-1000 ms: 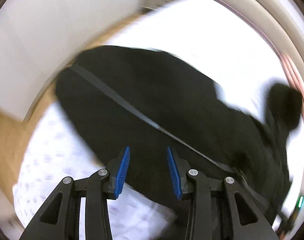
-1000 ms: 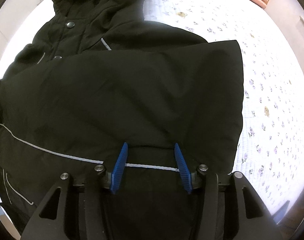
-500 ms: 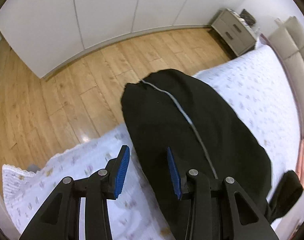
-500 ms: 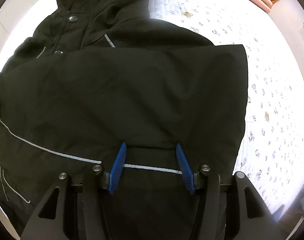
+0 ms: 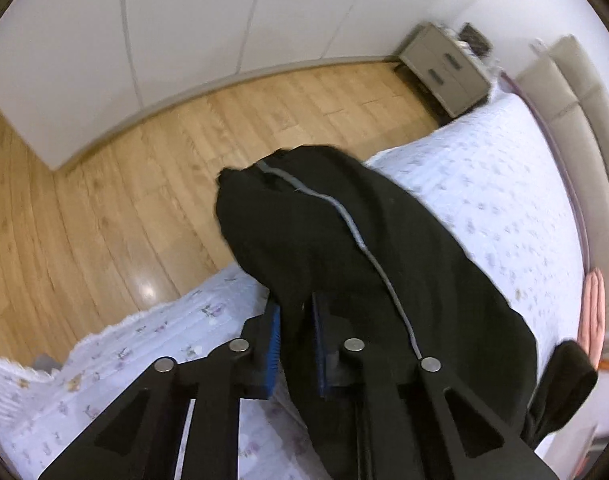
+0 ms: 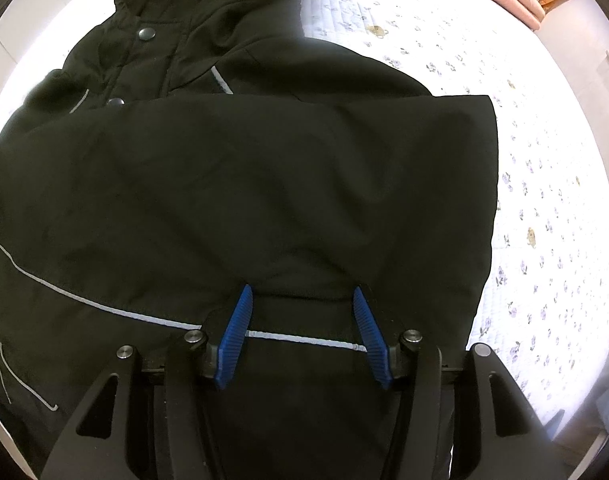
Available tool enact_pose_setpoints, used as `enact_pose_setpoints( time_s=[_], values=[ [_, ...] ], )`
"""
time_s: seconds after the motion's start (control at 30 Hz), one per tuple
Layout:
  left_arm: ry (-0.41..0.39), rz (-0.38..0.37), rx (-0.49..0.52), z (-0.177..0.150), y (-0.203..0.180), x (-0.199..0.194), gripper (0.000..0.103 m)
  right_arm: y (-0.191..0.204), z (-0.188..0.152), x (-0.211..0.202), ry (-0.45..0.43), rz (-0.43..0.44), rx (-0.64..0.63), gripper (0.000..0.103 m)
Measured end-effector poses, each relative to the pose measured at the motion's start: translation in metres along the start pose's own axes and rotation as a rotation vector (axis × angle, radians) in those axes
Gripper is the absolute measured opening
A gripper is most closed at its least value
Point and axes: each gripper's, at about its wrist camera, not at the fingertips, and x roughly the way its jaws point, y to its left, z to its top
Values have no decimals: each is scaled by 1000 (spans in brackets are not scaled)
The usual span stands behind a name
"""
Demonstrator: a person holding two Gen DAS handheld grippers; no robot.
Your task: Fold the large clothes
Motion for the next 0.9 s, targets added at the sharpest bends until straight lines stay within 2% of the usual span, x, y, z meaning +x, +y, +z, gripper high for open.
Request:
enact_pose_setpoints(
  time_s=[0.2, 0.33, 0.43, 0.67, 0.77, 0.9],
  values=[
    [-136, -42, 203, -31, -51, -78, 12, -1, 0, 2, 6, 3, 3, 57],
    [-218, -64, 390, -73, -103, -127, 10, -1, 1, 2, 12, 9, 3, 57],
    [-258, -68, 525, -111, -141, -147, 7, -5, 2, 4, 16, 18, 7, 57],
    [-286, -94, 838, -218, -215, -165, 1, -16, -1, 5, -3, 52, 17, 58],
    [-275, -105, 982, -278, -245, -169, 1, -23, -6, 2, -21, 78, 14, 59],
    [-211, -142, 1107, -342, -267, -165, 1, -40, -16, -12, -29, 167, 38, 59]
  ],
)
